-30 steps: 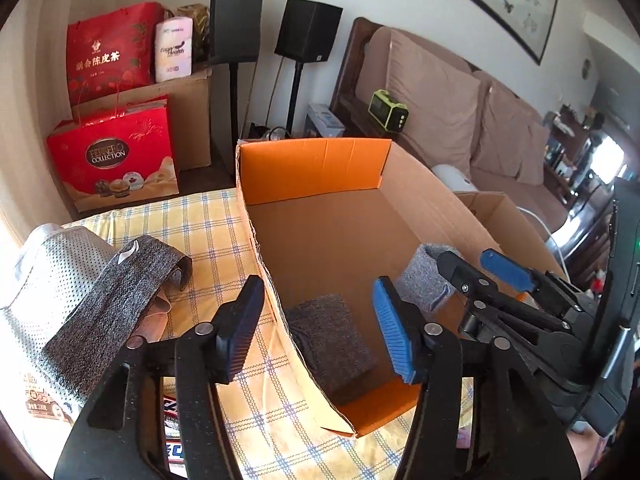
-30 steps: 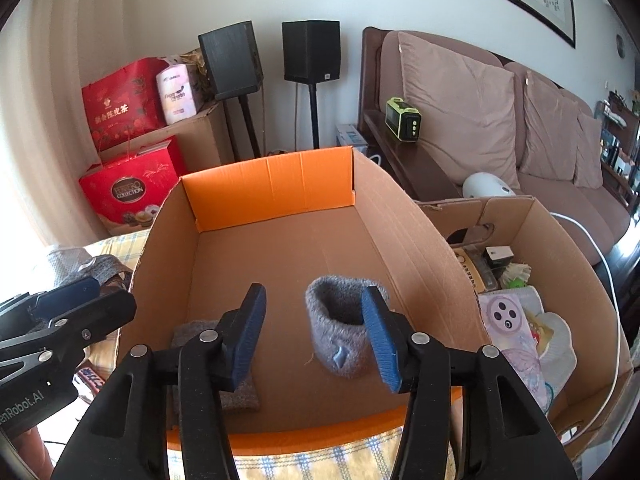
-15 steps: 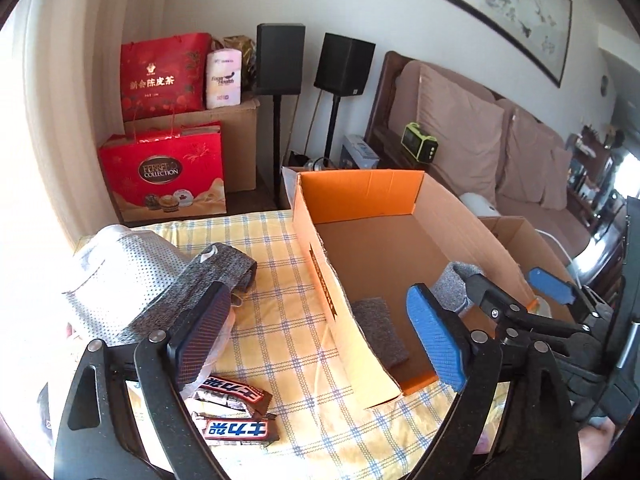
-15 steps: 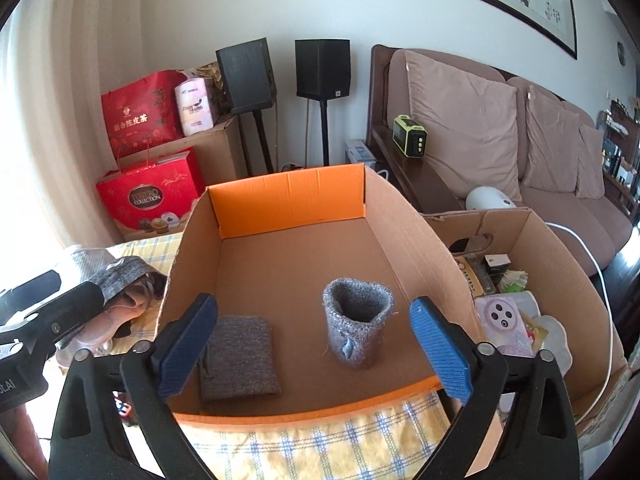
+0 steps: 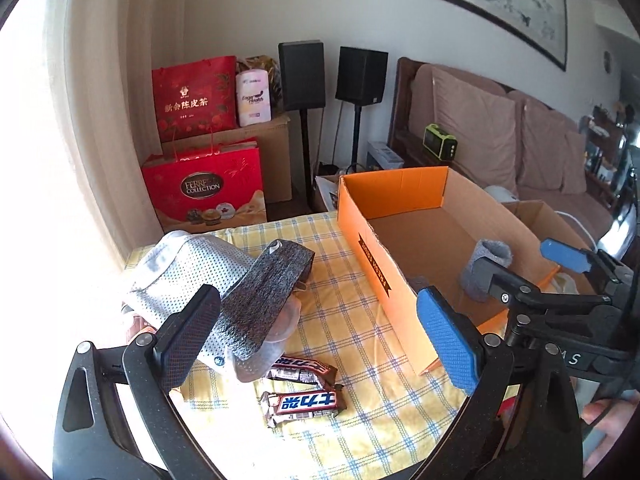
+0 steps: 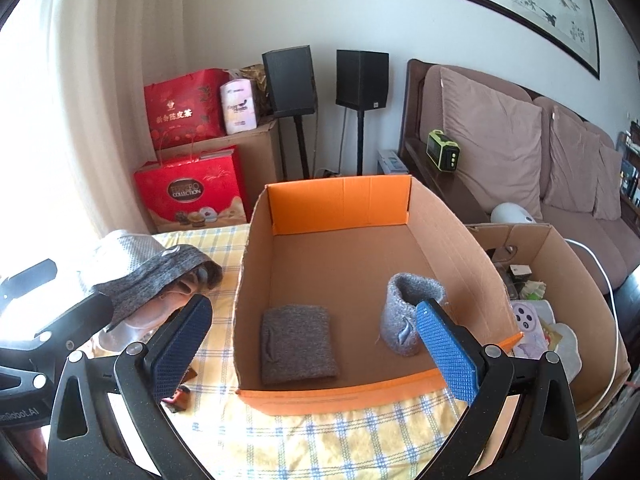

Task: Organize objects
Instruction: 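Withdraw both tools from the box back over the table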

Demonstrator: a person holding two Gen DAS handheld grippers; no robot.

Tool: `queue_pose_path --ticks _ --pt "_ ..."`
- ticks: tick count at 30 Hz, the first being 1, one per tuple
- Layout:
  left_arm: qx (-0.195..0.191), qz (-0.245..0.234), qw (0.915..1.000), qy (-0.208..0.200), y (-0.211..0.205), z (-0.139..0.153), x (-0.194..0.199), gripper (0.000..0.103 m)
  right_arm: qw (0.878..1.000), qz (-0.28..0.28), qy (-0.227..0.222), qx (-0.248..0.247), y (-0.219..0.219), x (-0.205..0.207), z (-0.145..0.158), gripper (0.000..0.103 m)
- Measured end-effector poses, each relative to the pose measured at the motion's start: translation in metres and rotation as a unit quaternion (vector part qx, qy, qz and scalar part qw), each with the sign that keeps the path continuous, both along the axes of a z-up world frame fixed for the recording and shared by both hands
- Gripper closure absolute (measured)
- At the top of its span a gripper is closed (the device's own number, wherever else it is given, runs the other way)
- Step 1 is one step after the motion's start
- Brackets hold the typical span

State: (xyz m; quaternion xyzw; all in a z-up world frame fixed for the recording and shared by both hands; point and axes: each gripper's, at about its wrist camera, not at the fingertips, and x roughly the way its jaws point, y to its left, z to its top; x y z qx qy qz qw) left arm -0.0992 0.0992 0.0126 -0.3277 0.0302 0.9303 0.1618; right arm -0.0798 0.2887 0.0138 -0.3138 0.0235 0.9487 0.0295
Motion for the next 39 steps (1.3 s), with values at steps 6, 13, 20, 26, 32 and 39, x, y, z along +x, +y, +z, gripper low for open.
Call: queue_pose_path --ticks 6,13,20,26,32,39 --pt "0.067 0.032 0.9964 -0.042 -0.047 -0.002 -0.003 0.000 1.000 0.020 0.003 -0.001 -0.020 0.007 0.004 0.000" --pt "0.071 0.067 0.9945 -0.038 -0.098 -0.004 0.004 0.000 0.999 0.047 0.003 -0.004 -0.045 0.013 0.005 0.000" --pt "0.085 0.084 0.9911 -0.058 -0.145 -0.016 0.009 0.000 0.996 0.082 -0.013 -0.016 -0.070 0.009 -0.006 0.000" --pt "0.070 0.096 0.9904 -0.071 -0.166 -0.037 0.017 0.000 0.993 0.111 -0.025 -0.014 -0.092 0.005 -0.020 0.000" --pt "0.013 0.105 0.9924 -0.062 -0.161 -0.059 0.024 0.001 0.990 0.132 -0.043 -0.008 -0.108 0.002 -0.039 0.002" --pt "0.029 0.117 0.9894 -0.081 -0.172 -0.077 0.020 0.004 0.987 0.145 -0.067 -0.008 -0.117 0.000 -0.059 0.007"
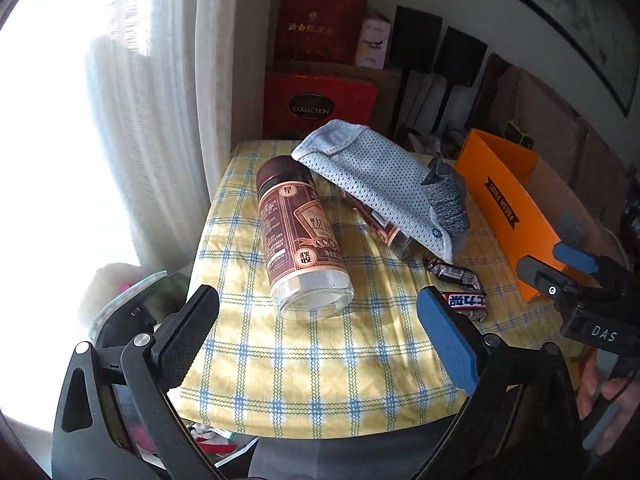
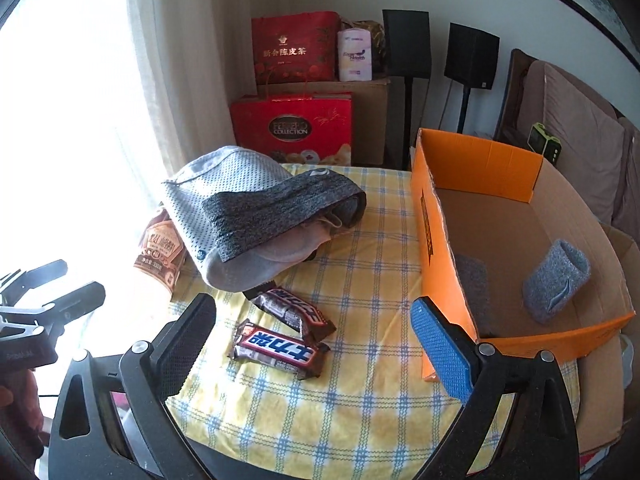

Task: Organize objects
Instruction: 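Withdraw both tools from the box back over the table, then grasp the brown-labelled bottle with the left tool while the right tool grasps a chocolate bar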

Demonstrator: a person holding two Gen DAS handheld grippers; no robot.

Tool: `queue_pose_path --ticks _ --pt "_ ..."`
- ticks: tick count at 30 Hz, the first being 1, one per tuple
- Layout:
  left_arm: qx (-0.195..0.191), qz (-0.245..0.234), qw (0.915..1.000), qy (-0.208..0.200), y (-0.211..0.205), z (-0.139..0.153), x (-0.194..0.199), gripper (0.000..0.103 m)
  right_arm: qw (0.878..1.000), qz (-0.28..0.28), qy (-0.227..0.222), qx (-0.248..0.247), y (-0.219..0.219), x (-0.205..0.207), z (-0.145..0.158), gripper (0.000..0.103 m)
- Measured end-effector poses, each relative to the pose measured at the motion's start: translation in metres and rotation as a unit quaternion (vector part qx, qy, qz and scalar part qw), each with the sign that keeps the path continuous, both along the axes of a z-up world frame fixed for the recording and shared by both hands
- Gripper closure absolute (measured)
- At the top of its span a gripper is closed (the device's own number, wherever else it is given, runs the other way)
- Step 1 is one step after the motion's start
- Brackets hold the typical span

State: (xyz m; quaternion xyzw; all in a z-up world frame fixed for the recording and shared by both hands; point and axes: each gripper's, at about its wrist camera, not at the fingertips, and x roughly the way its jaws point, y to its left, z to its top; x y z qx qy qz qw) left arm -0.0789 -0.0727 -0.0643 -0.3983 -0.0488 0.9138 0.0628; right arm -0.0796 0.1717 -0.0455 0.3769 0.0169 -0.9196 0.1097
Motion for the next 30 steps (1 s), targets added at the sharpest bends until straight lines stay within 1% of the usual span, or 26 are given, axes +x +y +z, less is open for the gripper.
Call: queue_pose_path --ticks 2,6,9,11,12,13,14,16,19,22,25,30 --pt "0.005 0.004 1.0000 0.000 -0.003 -0.001 -0.002 0.005 1.000 0.005 -0.011 -0.003 -0.001 -0.001 -0.007 0.013" --pt "0.018 0.011 0.9998 -0.006 -0.008 -0.005 -0.013 0.004 1.000 0.010 -0.026 -0.005 -0.002 -0.003 -0.018 0.017" --pt "0.015 0.016 0.9996 -0.016 -0.008 -0.010 -0.030 0.005 0.999 0.013 -0.033 -0.004 -0.002 -0.004 -0.024 0.021" --pt "0.013 0.017 0.9995 -0.025 -0.007 -0.015 -0.041 0.009 0.999 0.017 -0.039 -0.004 -0.003 -0.004 -0.027 0.028" --pt "0.010 0.019 0.9993 -0.032 -0.006 -0.018 -0.047 0.009 0.999 0.019 -0.043 -0.004 -0.003 -0.004 -0.029 0.029" --pt "0.008 0.022 0.9990 -0.038 -0.006 -0.022 -0.052 0.010 0.999 0.023 -0.048 -0.006 -0.003 -0.005 -0.031 0.033" --pt "0.009 0.022 0.9988 -0.042 -0.006 -0.024 -0.056 0.010 0.998 0.029 -0.053 -0.007 -0.004 -0.006 -0.033 0.040" --pt "0.012 0.021 0.9985 -0.049 -0.005 -0.029 -0.063 0.010 0.997 0.035 -0.065 -0.008 -0.005 -0.008 -0.038 0.047" --pt "0.014 0.022 0.9978 -0.061 -0.004 -0.037 -0.073 0.014 0.997 0.032 -0.074 -0.007 -0.005 -0.013 -0.044 0.048" --pt "0.014 0.024 0.9971 -0.071 -0.004 -0.044 -0.081 0.014 0.996 0.029 -0.081 -0.010 -0.004 -0.018 -0.049 0.048" --pt "0.020 0.021 0.9960 -0.085 -0.005 -0.049 -0.089 0.016 0.996 0.025 -0.082 0.002 -0.005 -0.025 -0.051 0.048" --pt "0.025 0.021 0.9945 -0.100 -0.008 -0.057 -0.101 0.016 0.995 0.036 -0.087 0.017 -0.011 -0.042 -0.057 0.048"
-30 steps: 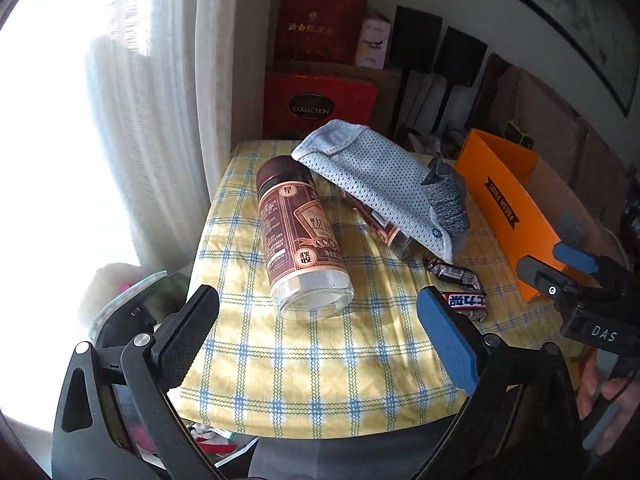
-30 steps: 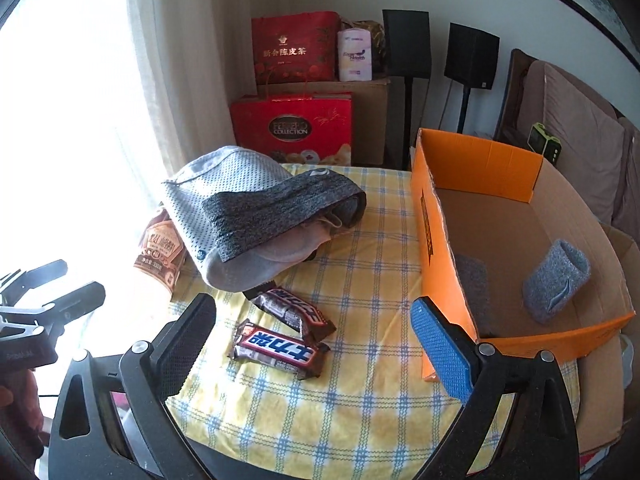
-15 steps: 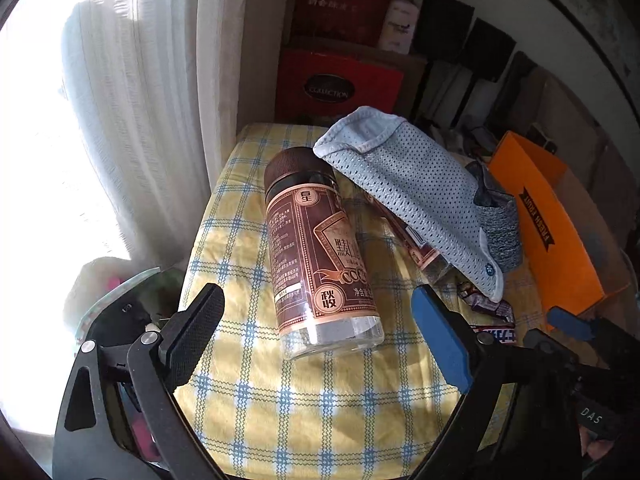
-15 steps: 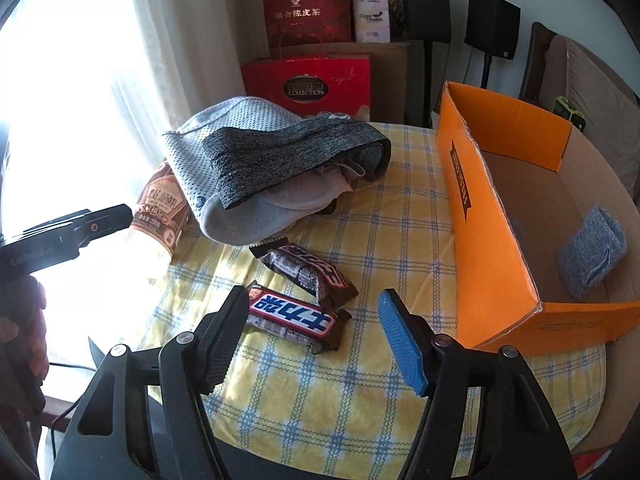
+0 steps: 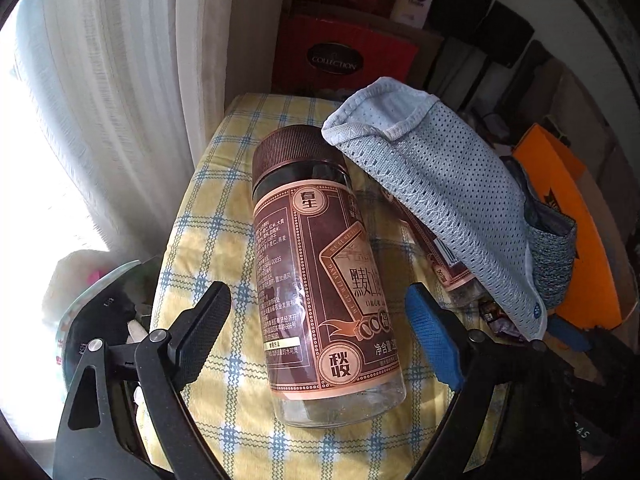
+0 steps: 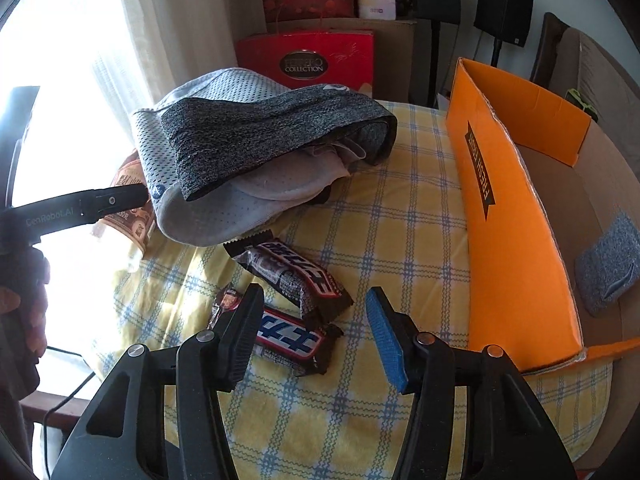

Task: Organize objects
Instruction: 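Grasp the brown-labelled bottle with the left tool while the right tool grasps a chocolate bar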

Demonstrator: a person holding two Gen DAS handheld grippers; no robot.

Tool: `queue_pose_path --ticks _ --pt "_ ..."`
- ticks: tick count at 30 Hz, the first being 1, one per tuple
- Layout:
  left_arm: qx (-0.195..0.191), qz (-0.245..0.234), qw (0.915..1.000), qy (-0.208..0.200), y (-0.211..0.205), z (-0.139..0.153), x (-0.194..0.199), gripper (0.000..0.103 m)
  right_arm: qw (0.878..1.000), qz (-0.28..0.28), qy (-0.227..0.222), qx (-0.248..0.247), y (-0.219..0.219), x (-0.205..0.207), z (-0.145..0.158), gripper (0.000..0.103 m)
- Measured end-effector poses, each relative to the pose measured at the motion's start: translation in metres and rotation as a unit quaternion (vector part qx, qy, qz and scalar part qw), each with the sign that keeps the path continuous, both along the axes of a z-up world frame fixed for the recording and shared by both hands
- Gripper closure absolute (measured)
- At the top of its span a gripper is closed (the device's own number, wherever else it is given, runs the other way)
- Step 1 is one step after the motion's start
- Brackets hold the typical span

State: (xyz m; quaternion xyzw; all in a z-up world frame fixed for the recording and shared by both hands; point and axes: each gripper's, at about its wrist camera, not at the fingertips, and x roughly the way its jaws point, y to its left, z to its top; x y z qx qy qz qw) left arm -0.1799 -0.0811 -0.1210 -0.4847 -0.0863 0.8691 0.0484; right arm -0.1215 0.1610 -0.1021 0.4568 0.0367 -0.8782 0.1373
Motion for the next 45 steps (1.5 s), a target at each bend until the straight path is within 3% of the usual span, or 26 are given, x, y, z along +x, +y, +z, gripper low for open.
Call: queue_pose_path --ticks 11,13,15,20,26,34,45 --pt "0.036 -0.005 0.9989 -0.031 -0.005 -0.019 -0.015 0.018 0.999 0.044 -0.025 -0.012 -0.010 -0.024 -0.020 0.047" --pt "0.041 -0.006 0.9984 -0.039 -0.005 -0.023 -0.018 0.031 0.999 0.048 -0.024 -0.008 -0.011 -0.027 -0.021 0.047" --pt "0.045 -0.004 0.9983 -0.036 -0.006 -0.025 -0.016 0.037 0.998 0.050 -0.024 -0.005 -0.012 -0.028 -0.021 0.047" --pt "0.058 0.002 0.9979 -0.028 -0.012 -0.026 -0.008 0.038 0.998 0.051 -0.026 0.001 -0.011 -0.028 -0.019 0.063" --pt "0.081 0.015 0.9966 -0.012 -0.024 -0.018 0.014 0.039 0.998 0.051 -0.031 -0.003 -0.009 -0.022 -0.014 0.074" --pt "0.099 0.010 0.9949 -0.018 -0.026 -0.017 0.057 0.039 0.998 0.040 -0.037 -0.010 0.002 -0.002 -0.005 0.076" --pt "0.090 -0.013 0.9949 -0.044 -0.005 -0.020 0.068 0.040 0.998 0.007 -0.055 0.006 0.018 0.012 -0.012 0.071"
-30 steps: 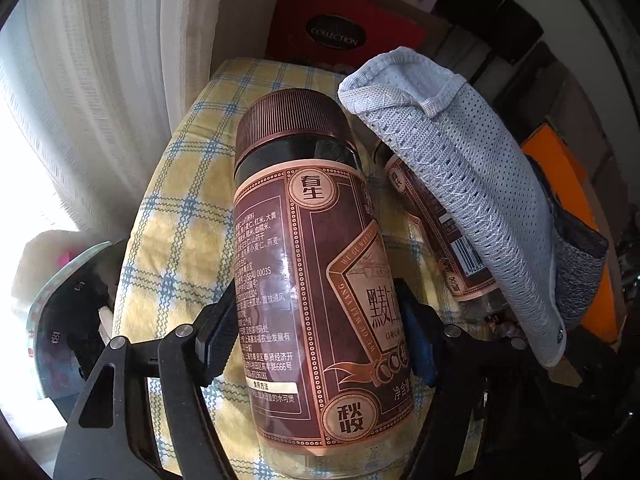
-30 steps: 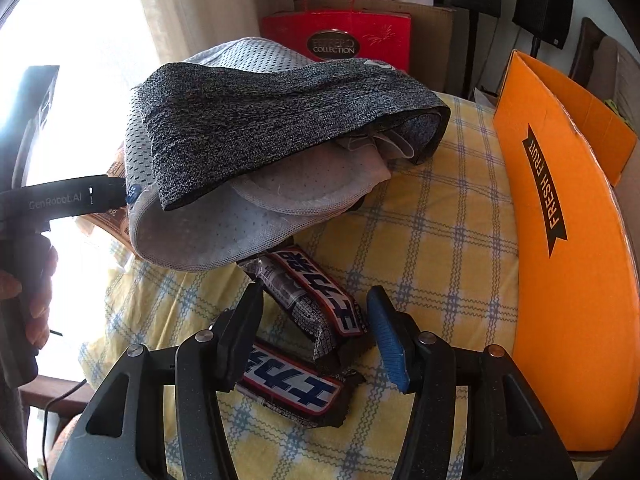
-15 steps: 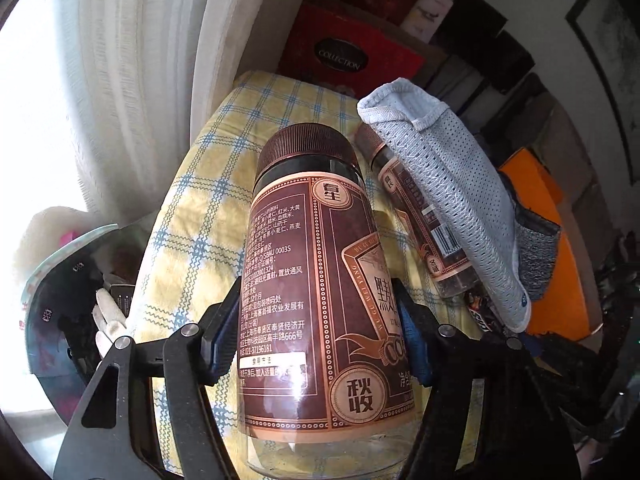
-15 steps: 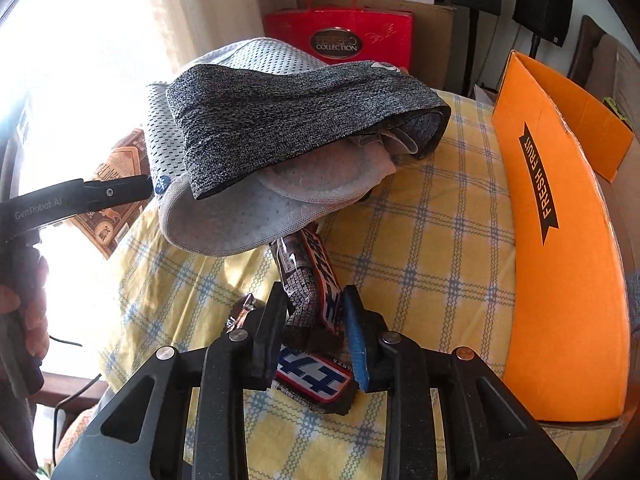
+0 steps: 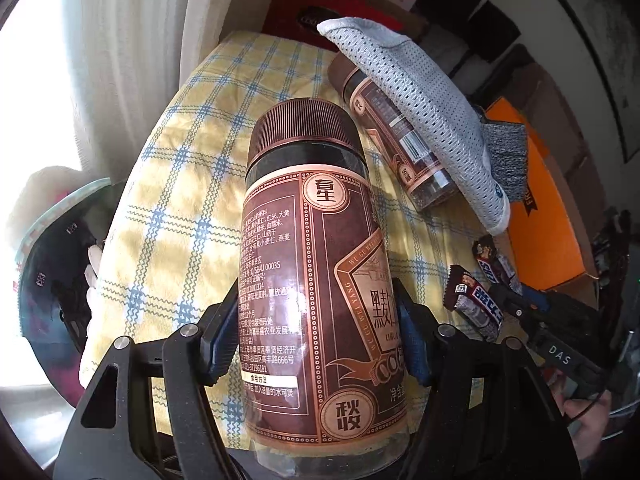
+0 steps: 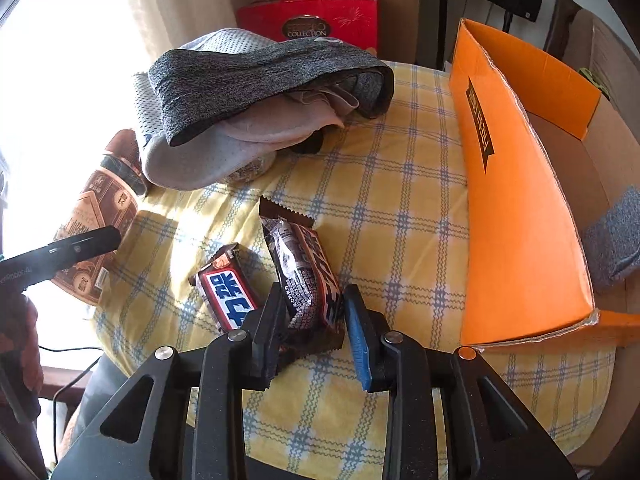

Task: Organize objects
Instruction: 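Grasp the brown-labelled bottle with the left tool while the right tool grasps a chocolate bar, then carry the bottle and chocolate bar into the orange box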

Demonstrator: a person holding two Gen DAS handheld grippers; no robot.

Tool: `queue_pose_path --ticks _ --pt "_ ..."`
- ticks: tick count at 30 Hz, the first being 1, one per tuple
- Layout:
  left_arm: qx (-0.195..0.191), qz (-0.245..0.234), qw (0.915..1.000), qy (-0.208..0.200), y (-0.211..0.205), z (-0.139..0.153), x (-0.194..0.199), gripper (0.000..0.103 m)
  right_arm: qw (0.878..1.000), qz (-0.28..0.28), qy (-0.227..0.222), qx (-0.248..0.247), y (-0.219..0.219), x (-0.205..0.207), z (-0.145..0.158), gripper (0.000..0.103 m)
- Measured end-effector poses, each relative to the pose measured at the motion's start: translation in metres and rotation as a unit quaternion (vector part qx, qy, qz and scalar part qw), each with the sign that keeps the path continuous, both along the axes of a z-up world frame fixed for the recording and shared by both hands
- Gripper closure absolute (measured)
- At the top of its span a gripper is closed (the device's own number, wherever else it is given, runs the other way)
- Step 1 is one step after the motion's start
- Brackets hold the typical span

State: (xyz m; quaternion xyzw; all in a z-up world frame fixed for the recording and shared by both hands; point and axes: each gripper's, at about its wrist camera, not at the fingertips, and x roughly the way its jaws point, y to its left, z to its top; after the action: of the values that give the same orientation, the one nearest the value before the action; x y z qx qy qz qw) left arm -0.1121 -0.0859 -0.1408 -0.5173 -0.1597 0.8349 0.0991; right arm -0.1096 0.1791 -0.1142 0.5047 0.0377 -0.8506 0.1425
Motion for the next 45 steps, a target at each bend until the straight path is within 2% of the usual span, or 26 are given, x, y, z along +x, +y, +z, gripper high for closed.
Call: queue_pose_path --ticks 2,8,9,11,20,28,36,45 --pt "0.004 0.000 1.0000 -0.007 0.001 0.001 -0.003 0.039 1.000 -0.003 0.007 0.010 -0.002 -0.001 0.000 0.059" --pt "0.000 0.003 0.9999 -0.016 0.002 0.004 -0.017 0.038 1.000 0.005 0.014 0.014 -0.011 -0.012 -0.004 0.056" --pt "0.000 0.001 0.9999 -0.016 0.002 0.004 -0.019 0.039 1.000 0.008 0.017 0.021 -0.014 -0.013 -0.004 0.057" --pt "0.002 0.000 0.9999 -0.014 0.001 0.002 -0.021 0.040 0.999 0.015 0.022 0.030 -0.018 -0.013 -0.003 0.073" --pt "0.016 0.003 0.9996 0.024 0.001 0.018 -0.002 0.041 1.000 0.000 0.030 0.003 -0.006 -0.002 0.009 0.075" --pt "0.043 -0.014 0.9971 0.061 0.007 0.060 0.025 0.041 0.998 -0.006 0.057 -0.026 0.006 0.026 0.041 0.075" --pt "0.060 -0.058 0.9922 0.093 0.043 0.103 0.023 0.041 0.995 -0.023 0.082 -0.060 0.034 0.025 0.077 0.075" --pt "0.086 -0.098 0.9856 0.108 0.107 0.125 0.000 0.041 0.991 -0.062 0.105 -0.064 0.076 0.016 0.096 0.075"
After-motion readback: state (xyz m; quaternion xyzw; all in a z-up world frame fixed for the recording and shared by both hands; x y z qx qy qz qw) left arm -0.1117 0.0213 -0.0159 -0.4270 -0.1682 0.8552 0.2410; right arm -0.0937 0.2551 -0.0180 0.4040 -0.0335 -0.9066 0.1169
